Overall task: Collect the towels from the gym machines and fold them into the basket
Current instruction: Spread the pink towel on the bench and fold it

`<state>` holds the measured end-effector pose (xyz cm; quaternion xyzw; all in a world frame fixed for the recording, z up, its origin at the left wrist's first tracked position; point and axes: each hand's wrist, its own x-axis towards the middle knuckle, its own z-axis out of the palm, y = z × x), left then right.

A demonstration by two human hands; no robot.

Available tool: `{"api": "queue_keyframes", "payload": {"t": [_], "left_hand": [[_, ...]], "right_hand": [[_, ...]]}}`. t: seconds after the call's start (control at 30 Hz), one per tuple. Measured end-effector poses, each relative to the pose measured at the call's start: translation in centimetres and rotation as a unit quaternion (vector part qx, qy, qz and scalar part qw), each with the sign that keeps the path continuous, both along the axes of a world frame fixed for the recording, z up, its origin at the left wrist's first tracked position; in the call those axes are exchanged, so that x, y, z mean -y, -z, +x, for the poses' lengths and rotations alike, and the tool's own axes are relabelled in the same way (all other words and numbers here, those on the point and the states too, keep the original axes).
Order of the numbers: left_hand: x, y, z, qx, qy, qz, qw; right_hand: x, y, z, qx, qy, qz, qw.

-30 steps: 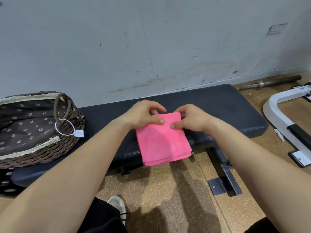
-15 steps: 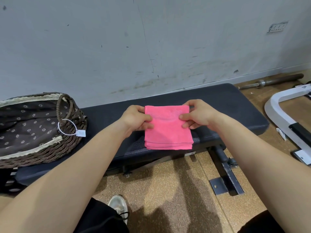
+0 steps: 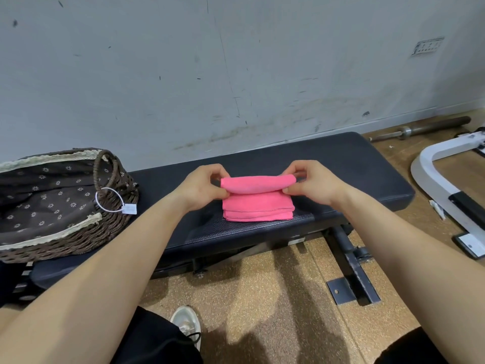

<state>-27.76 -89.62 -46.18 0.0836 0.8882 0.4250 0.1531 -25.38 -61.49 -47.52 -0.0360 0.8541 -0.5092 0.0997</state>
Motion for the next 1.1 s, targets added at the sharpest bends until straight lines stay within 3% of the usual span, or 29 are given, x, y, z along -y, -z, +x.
{"api": "queue_keyframes", "payload": {"t": [0.2, 0.37, 0.53, 0.63, 0.73, 0.83, 0.97, 1.03, 1.1], "left_hand": [[1.5, 1.2, 1.3, 0.017, 0.046, 0.039, 0.998], [1.3, 2.1, 1.7, -0.032, 0.03, -0.019, 0.999], [0.1, 1.6, 2.0, -0.076, -0.01, -0.038, 0.996], [-1.8, 1.4, 2.2, -0.115, -0.05, -0.094, 0.988], [-2.9, 0.7, 1.5, -0.156, -0.022, -0.197, 0.968], [-3.3, -1.2, 1.2, -0.088, 0.044, -0.275, 0.956], [-4.2, -3.4, 1.3, -0.132, 0.09, -0.401, 0.902], [-5.1, -3.6, 1.0, -0.155, 0.063, -0.373, 0.913], [-6.6, -2.4, 0.8, -0.158, 0.004, -0.278, 0.947]], "right_hand": [[-0.4, 0.9, 1.9, -0.03, -0.034, 0.041, 0.998], [0.5, 1.2, 4.2, -0.096, -0.058, 0.15, 0.982], [3.4, 2.1, 5.0, -0.19, 0.028, 0.236, 0.952], [5.0, 2.8, 4.9, -0.204, 0.087, 0.266, 0.938], [5.2, 2.8, 5.0, -0.198, 0.097, 0.268, 0.938], [5.2, 2.9, 5.2, -0.19, 0.093, 0.264, 0.941], [5.2, 3.3, 5.4, -0.182, 0.091, 0.26, 0.944], [5.3, 3.3, 5.5, -0.179, 0.092, 0.262, 0.944], [5.5, 3.4, 5.5, -0.181, 0.091, 0.268, 0.942]]}}
